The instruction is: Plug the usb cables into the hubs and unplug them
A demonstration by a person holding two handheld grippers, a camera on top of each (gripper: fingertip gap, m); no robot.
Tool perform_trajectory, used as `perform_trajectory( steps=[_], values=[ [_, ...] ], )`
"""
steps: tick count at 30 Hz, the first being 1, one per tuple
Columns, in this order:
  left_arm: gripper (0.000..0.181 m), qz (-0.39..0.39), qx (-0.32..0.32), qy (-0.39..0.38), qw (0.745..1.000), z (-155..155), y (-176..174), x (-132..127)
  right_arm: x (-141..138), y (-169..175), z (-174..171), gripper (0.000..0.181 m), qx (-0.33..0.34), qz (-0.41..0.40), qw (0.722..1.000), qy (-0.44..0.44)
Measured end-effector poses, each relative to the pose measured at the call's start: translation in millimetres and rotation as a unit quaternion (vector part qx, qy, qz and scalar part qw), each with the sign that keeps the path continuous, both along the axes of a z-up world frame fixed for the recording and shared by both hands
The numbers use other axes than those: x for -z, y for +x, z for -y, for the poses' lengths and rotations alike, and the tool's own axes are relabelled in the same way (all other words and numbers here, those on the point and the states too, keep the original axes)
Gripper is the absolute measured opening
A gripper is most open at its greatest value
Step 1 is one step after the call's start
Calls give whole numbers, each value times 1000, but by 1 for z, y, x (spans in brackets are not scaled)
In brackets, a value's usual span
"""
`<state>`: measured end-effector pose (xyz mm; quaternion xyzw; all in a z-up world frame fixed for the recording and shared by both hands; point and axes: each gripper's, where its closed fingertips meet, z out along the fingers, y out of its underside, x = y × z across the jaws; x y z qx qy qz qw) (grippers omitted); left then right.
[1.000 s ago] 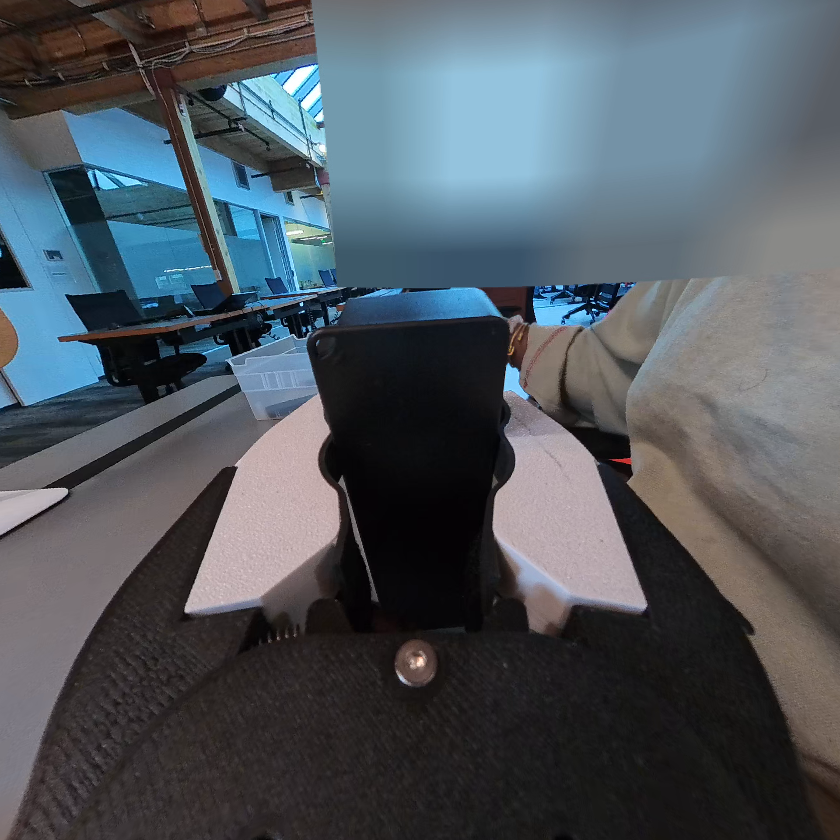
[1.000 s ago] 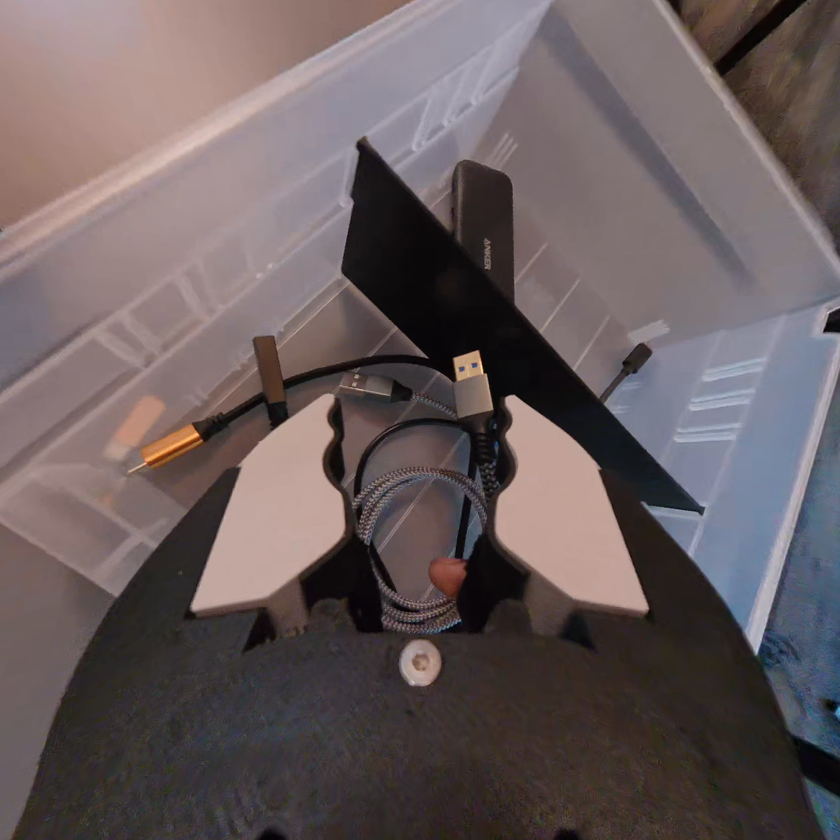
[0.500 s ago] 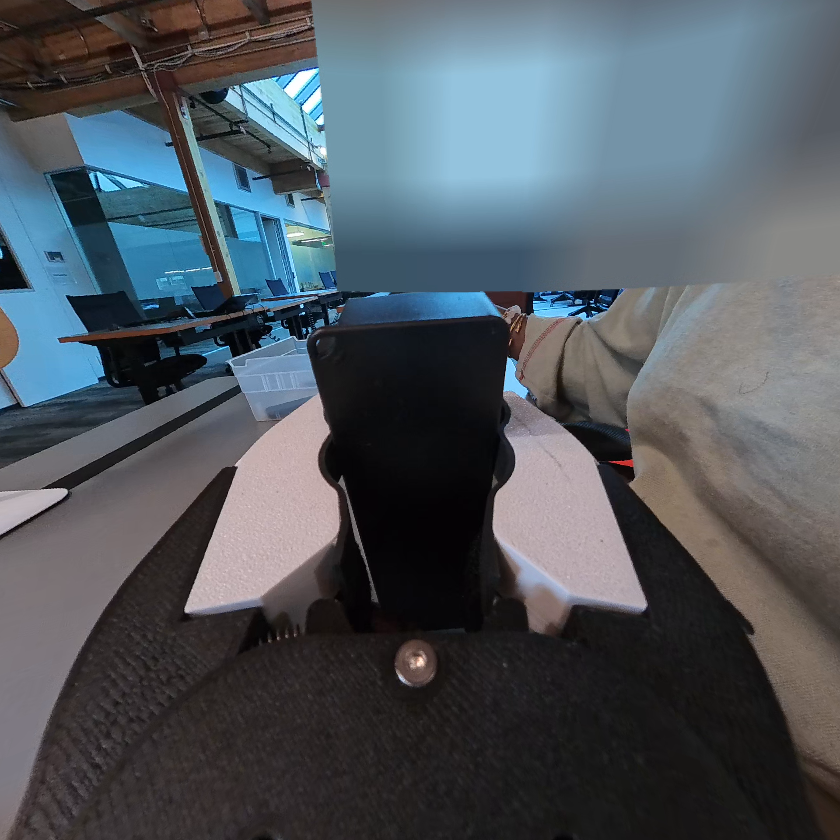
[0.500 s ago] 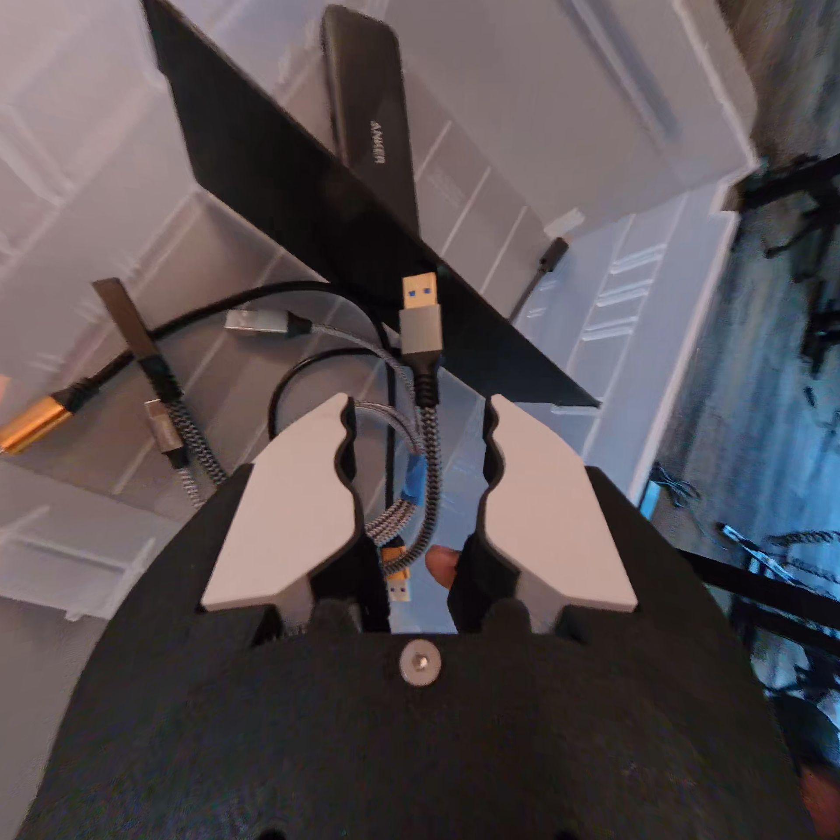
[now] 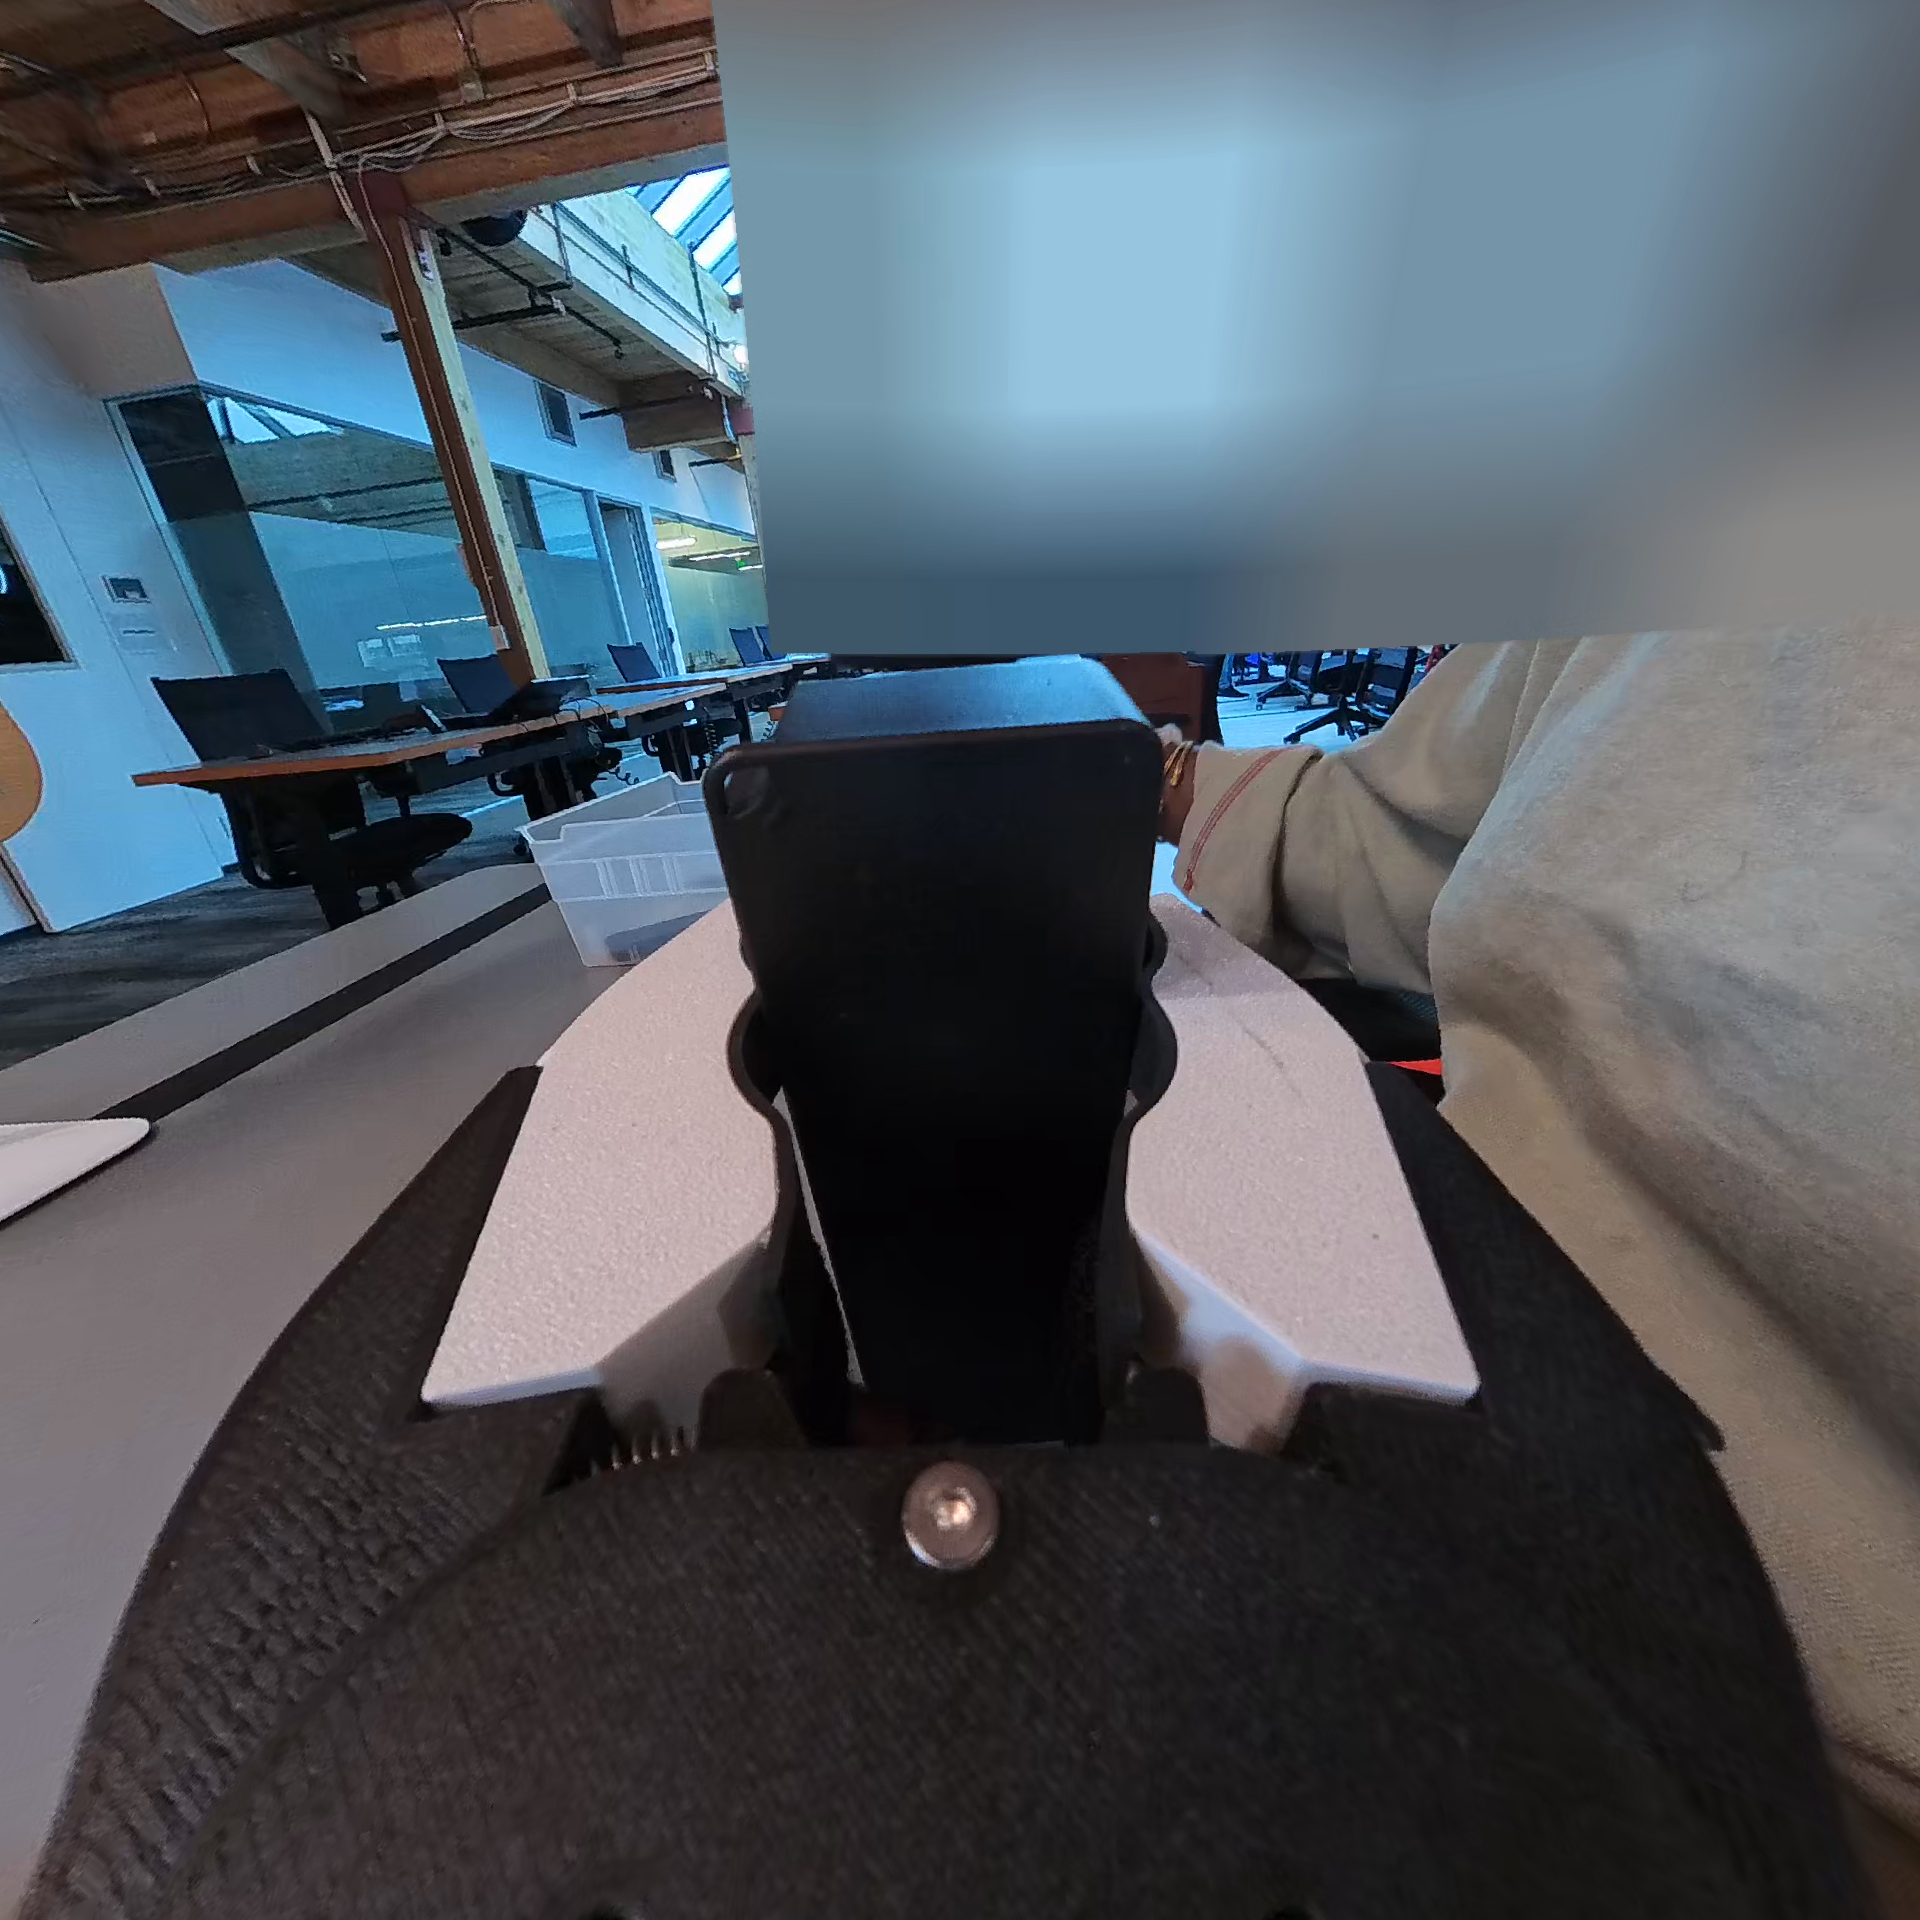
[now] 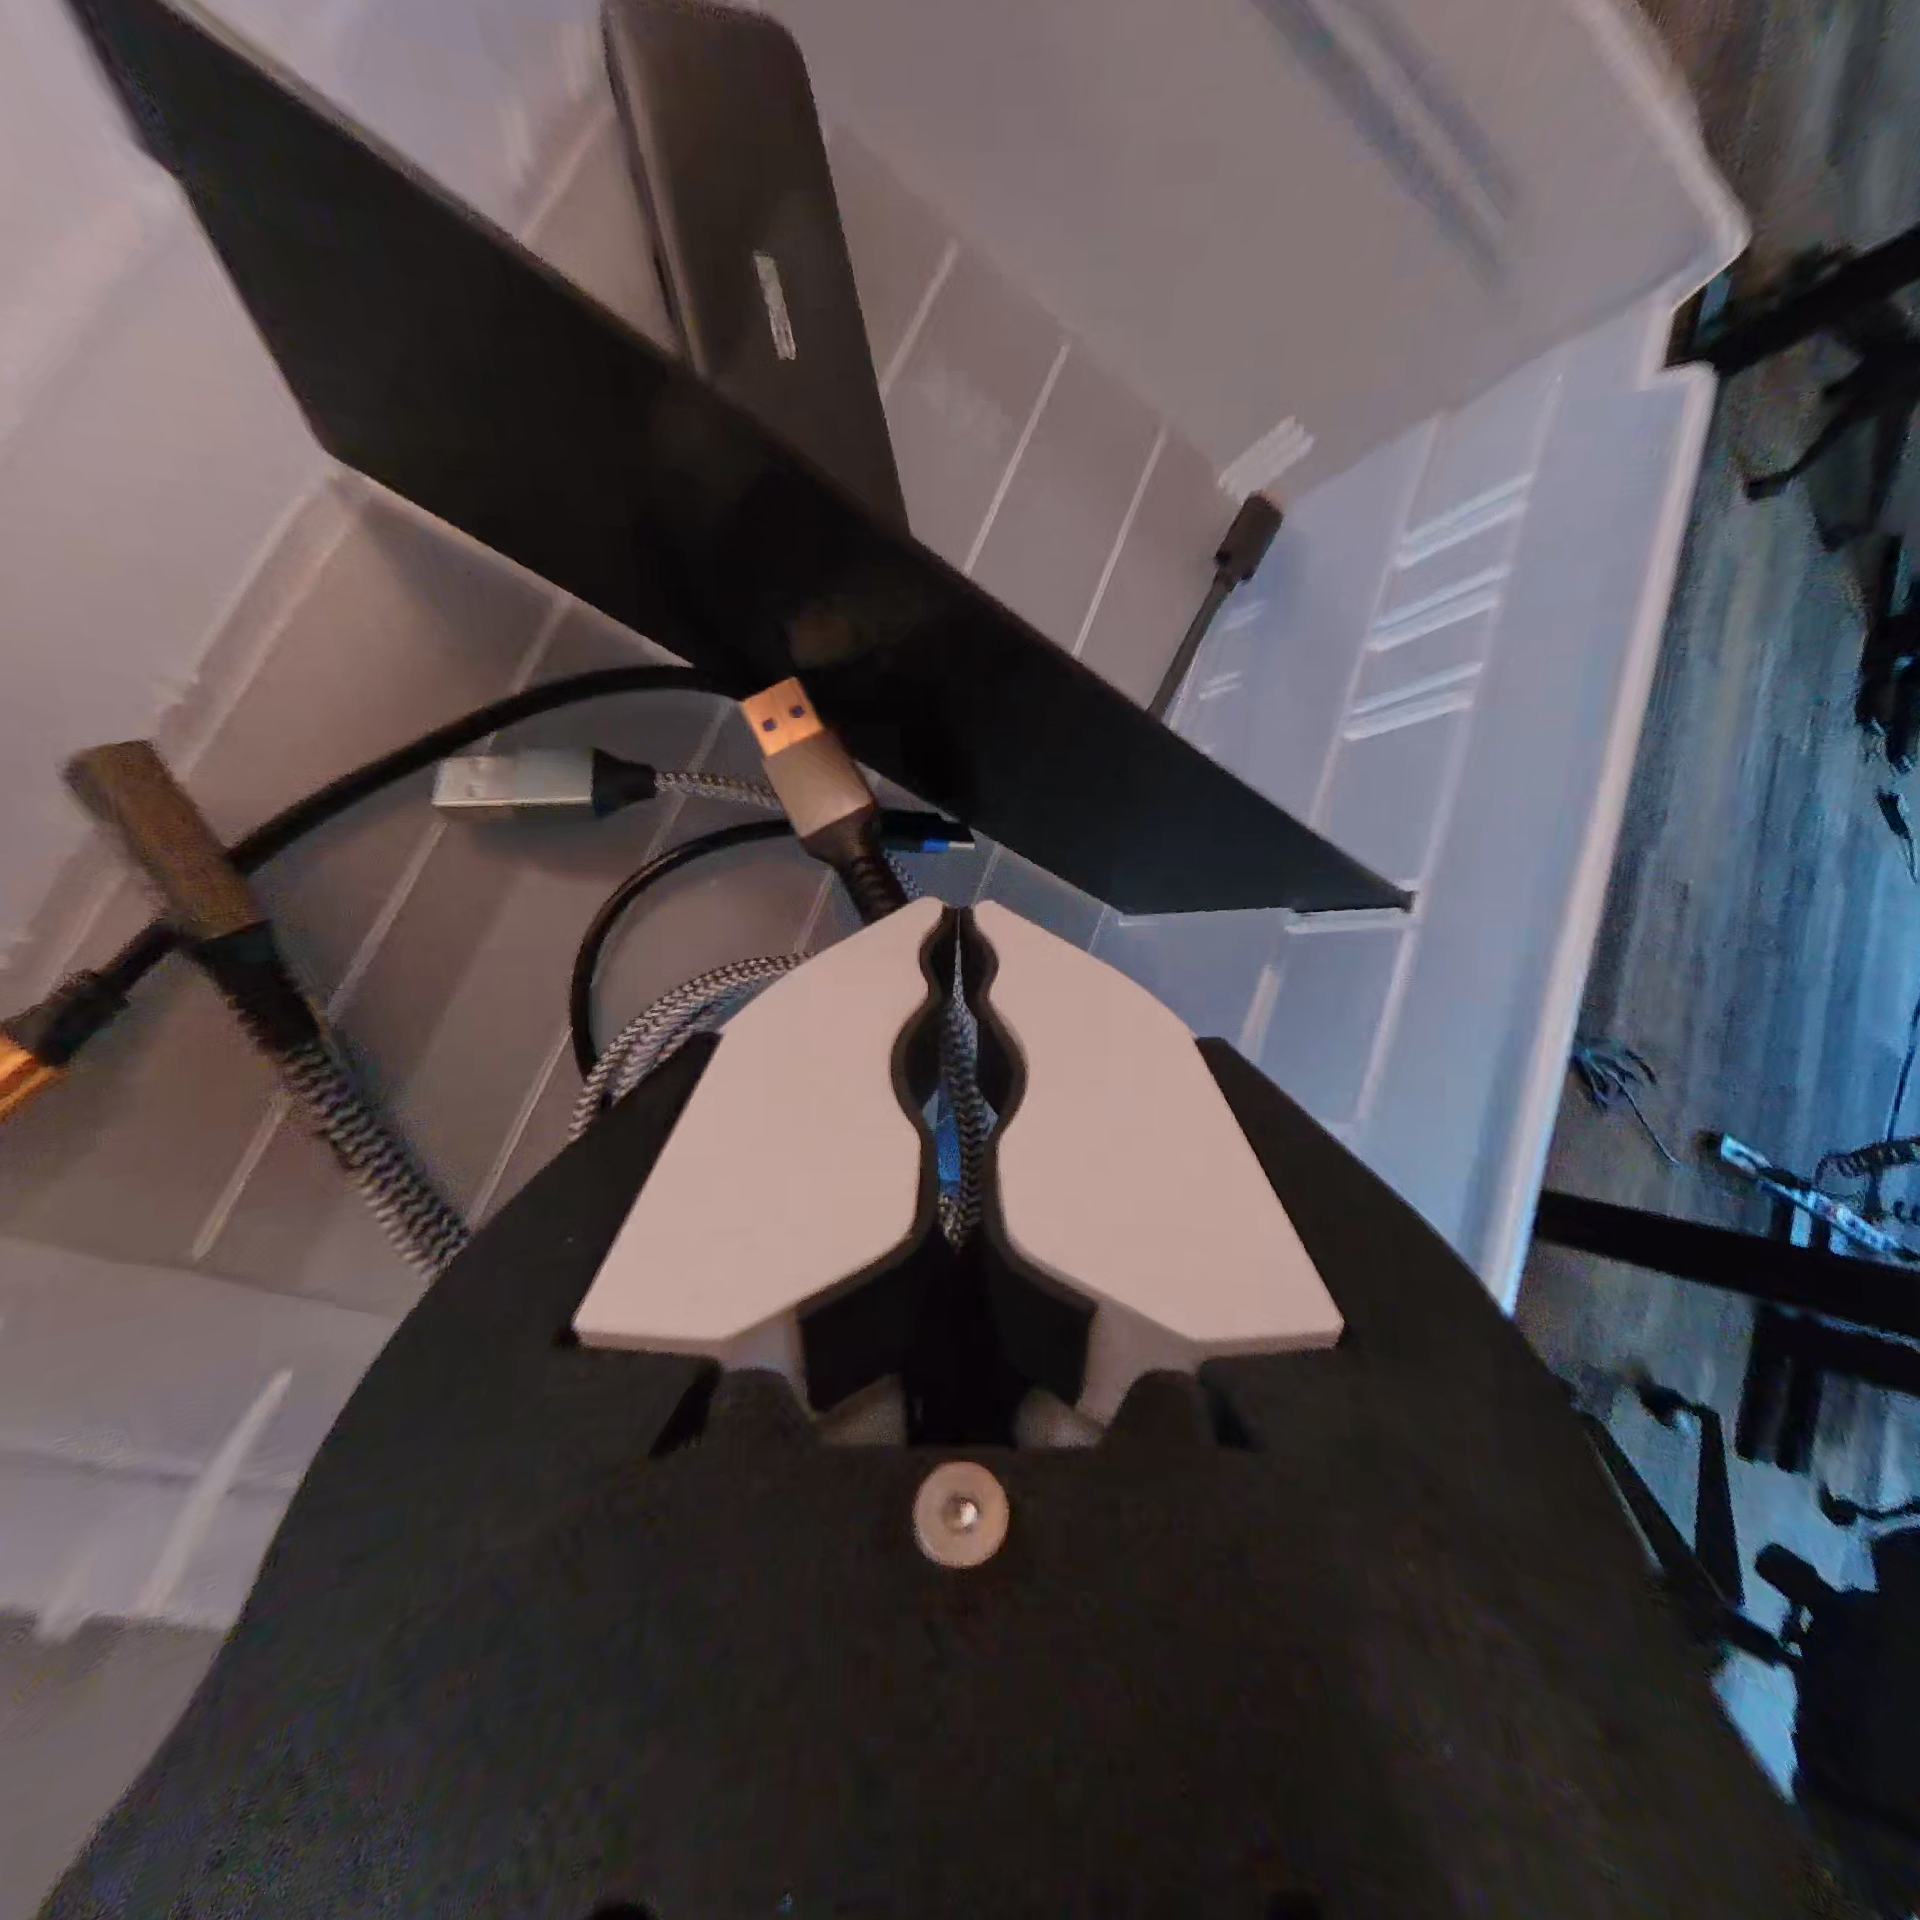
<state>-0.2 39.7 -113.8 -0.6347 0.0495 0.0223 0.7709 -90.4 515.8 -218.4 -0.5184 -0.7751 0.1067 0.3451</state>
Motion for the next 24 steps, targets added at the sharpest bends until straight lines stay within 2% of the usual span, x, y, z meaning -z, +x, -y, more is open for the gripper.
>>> perform_trajectory(
  steps=[3,7,9,12,14,15,17,19,20,22,24],
  values=[
    [64,2,0,1,1000,0,-1,0,13,-3,-8,0,18,16,1000,20],
    [64,3,0,2,1000,0,-1,0,16,-7,-14,1,23,29,998,55],
    [65,2,0,1,1000,0,0,0,11,-6,-15,10,25,29,997,62],
    [64,2,-1,2,1000,1,-1,0,-14,-4,-8,29,44,-22,998,34],
    [64,2,-1,2,1000,1,-1,0,-47,-5,10,40,39,-109,993,-7],
    [64,2,-1,2,1000,1,-1,0,-72,-8,26,44,25,-172,984,-38],
    [64,5,-2,3,1000,1,-2,0,-129,-7,72,50,-46,-302,945,-112],
    [65,6,-3,2,1000,1,-2,0,-178,7,138,59,-165,-386,890,-180],
    [64,6,-3,1,1000,2,-2,0,-193,18,178,65,-235,-396,861,-214],
    [64,5,-2,0,1000,1,-2,0,-193,43,261,81,-368,-350,816,-277],
    [64,3,-1,1,1000,1,-1,0,-160,67,341,91,-482,-242,781,-314]
  ],
)
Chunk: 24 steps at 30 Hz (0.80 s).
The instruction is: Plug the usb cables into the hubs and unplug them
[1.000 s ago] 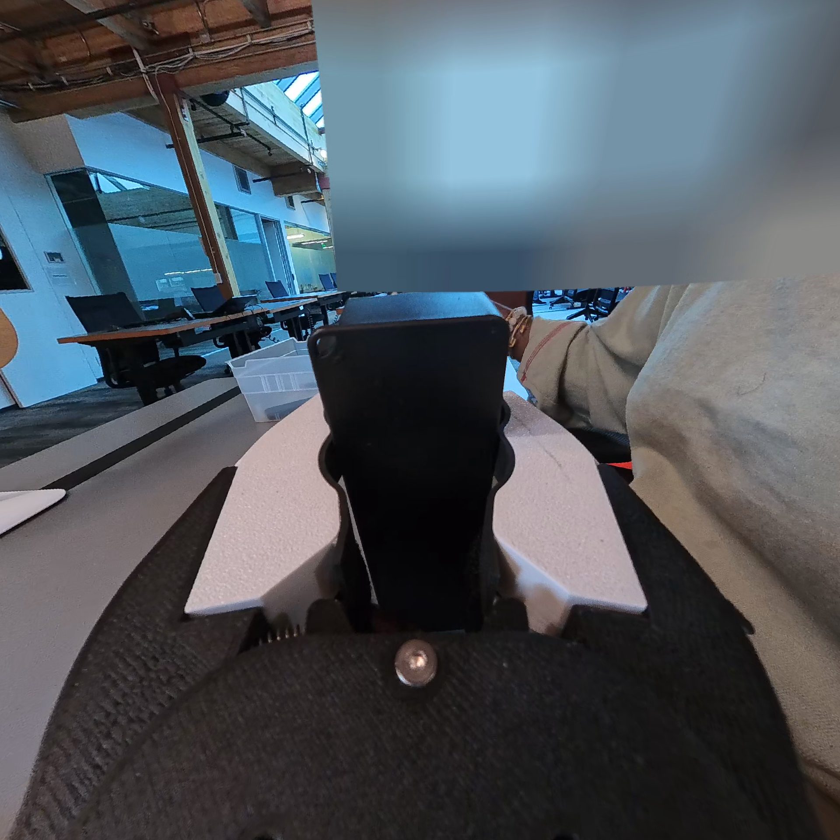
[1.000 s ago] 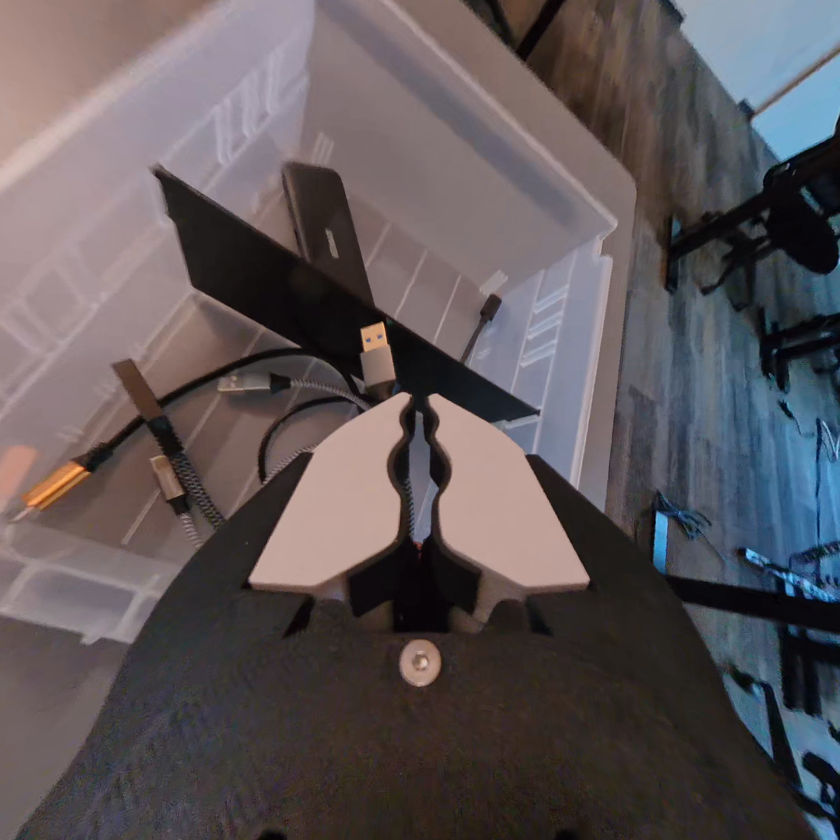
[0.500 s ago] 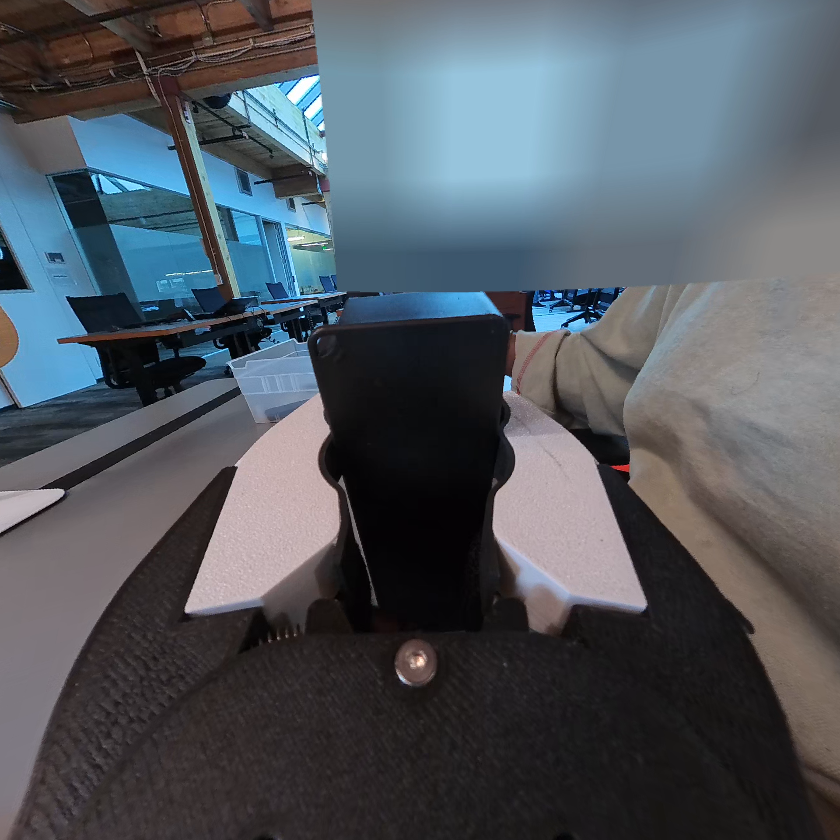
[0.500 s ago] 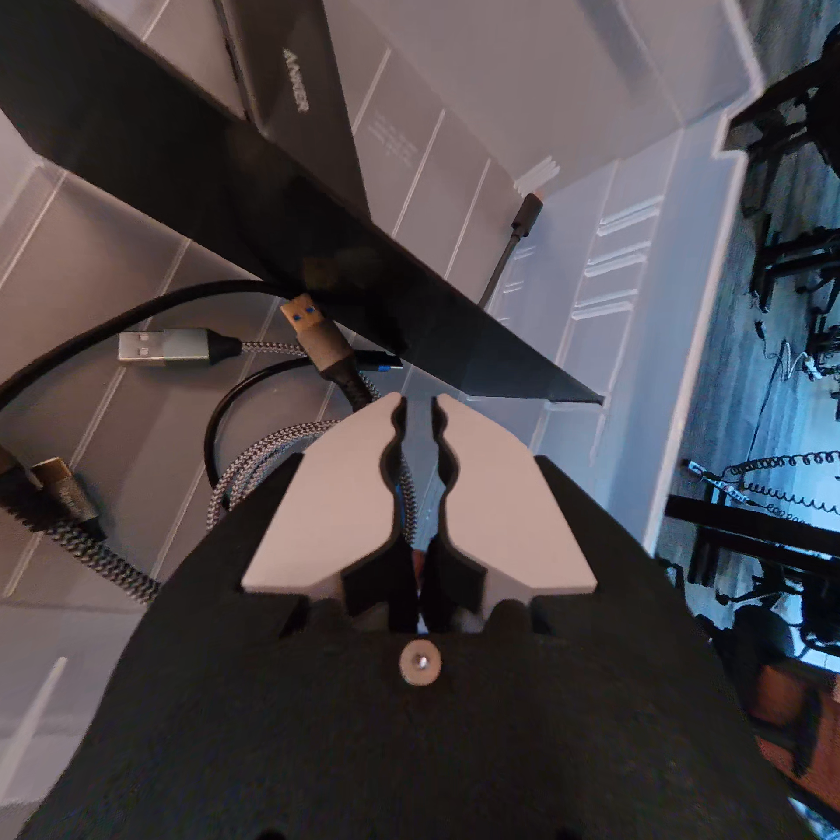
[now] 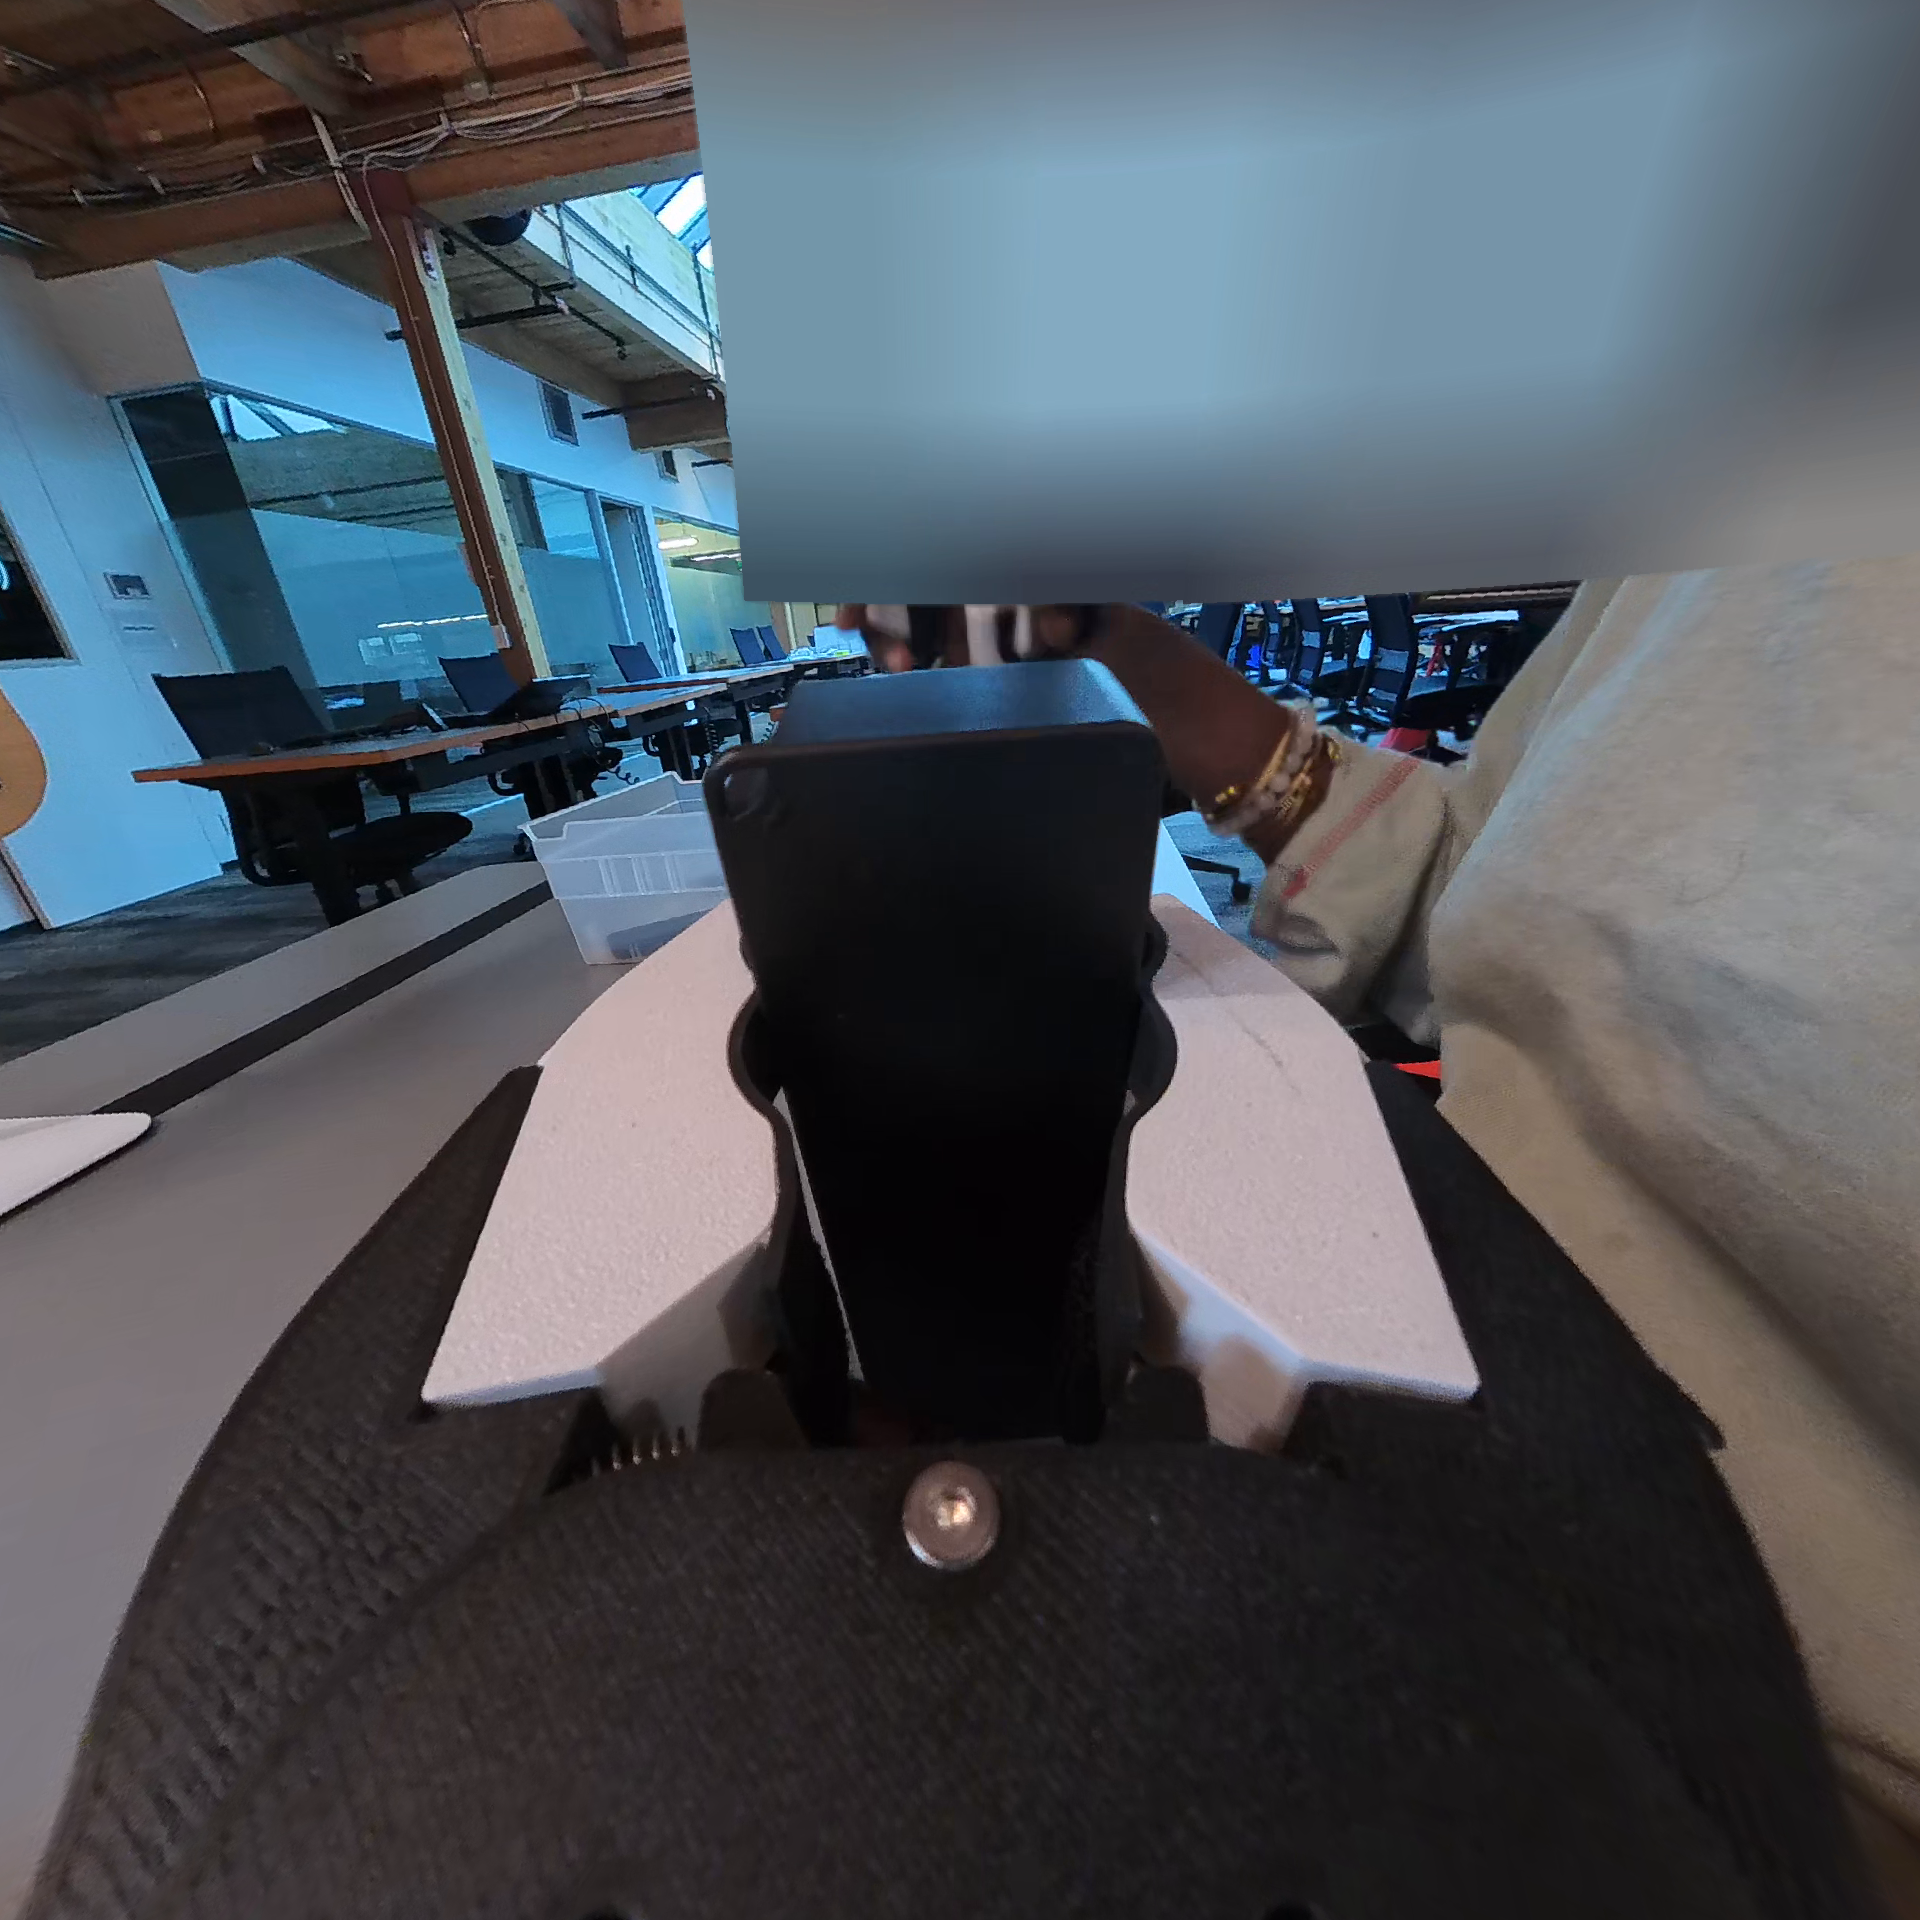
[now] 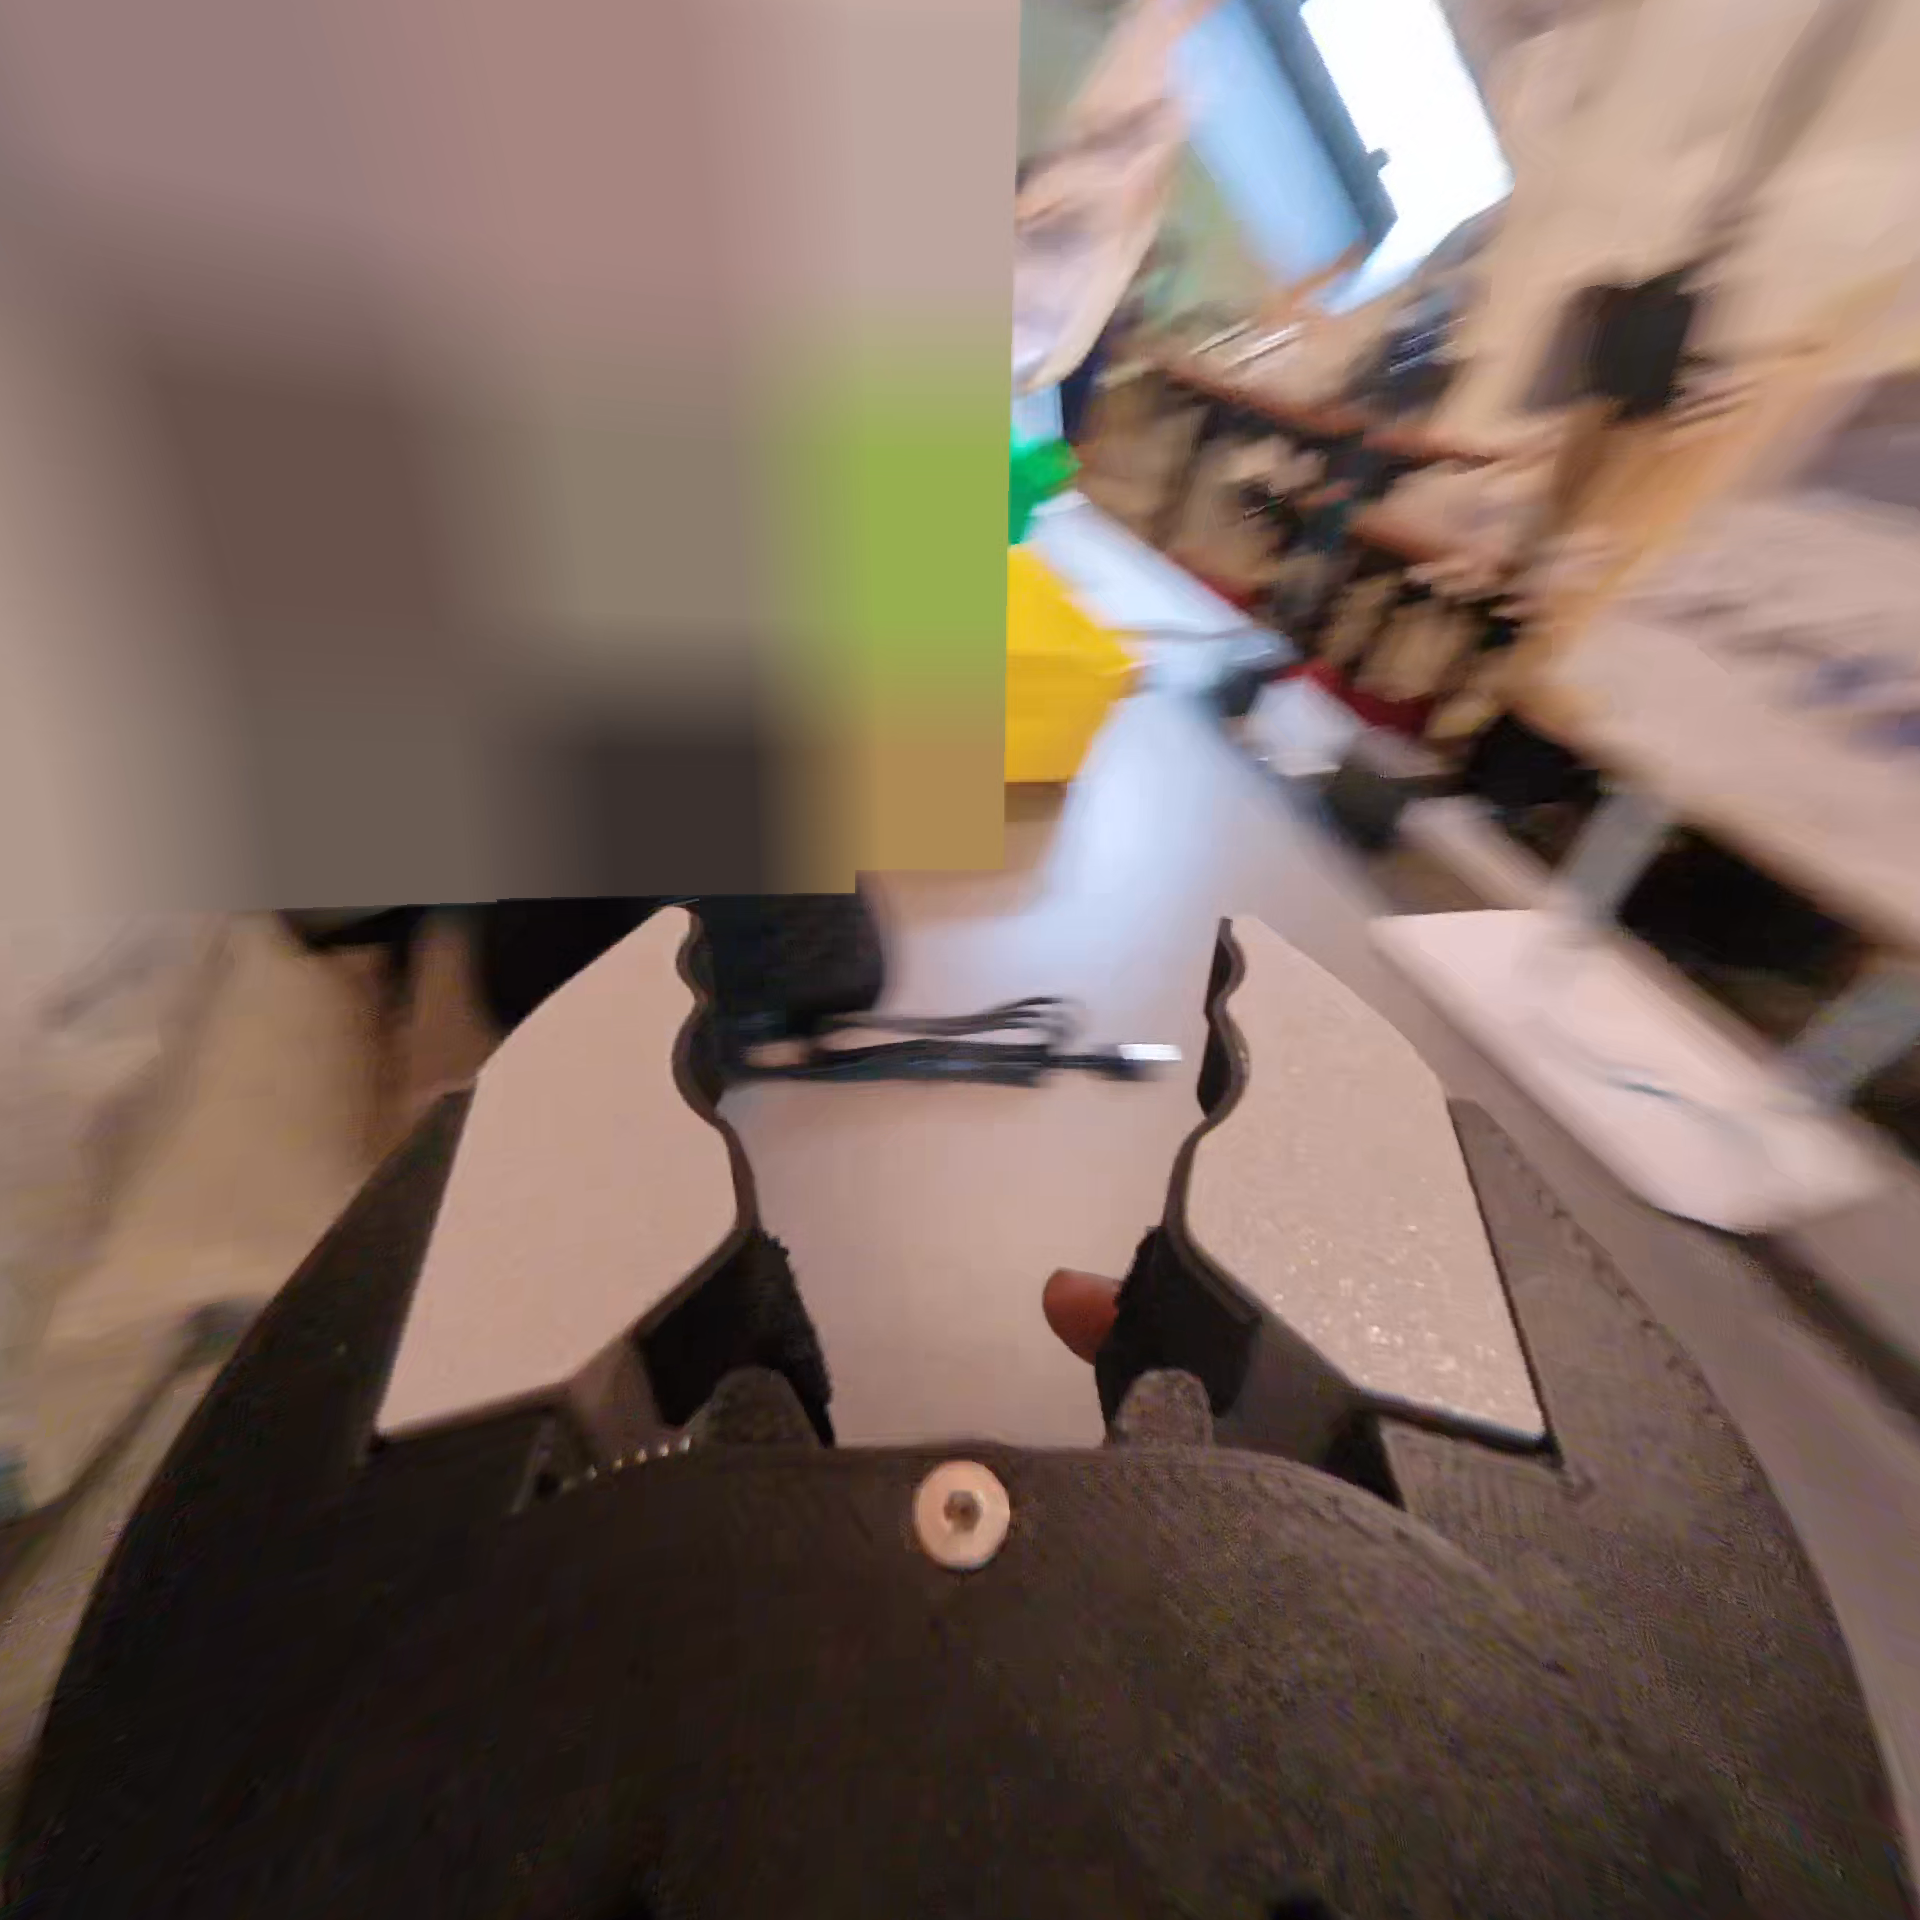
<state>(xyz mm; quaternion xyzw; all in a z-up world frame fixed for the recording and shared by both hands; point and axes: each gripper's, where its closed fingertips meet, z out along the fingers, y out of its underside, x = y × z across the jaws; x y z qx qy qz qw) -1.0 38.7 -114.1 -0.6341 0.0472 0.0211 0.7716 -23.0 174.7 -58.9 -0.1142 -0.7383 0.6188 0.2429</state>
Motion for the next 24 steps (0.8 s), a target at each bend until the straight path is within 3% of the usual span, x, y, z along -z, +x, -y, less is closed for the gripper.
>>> perform_trajectory(
  steps=[2,4,8,10,12,14,18,21,24],
  values=[
    [64,-1,0,0,1000,0,1,0,49,19,64,95,-102,63,991,66],
    [64,-4,1,0,1000,0,1,0,91,22,105,92,-136,82,978,136],
    [64,-9,3,2,1000,-1,3,0,115,21,167,84,-172,98,974,115],
    [64,-12,3,2,1000,-1,4,0,132,19,179,62,-168,85,971,146],
    [64,-16,5,5,1000,-1,5,-1,134,16,181,56,-155,63,975,148],
    [65,-16,5,23,1000,1,6,-6,125,13,173,56,-140,34,978,149],
    [71,-9,1,98,995,15,4,-28,87,-4,136,55,-61,-103,971,206],
    [70,-10,-50,128,991,24,-11,-35,30,-8,101,56,-28,-161,975,151],
    [54,-7,-115,115,987,26,-30,-29,-36,-13,54,56,11,-206,975,79]
  ],
)
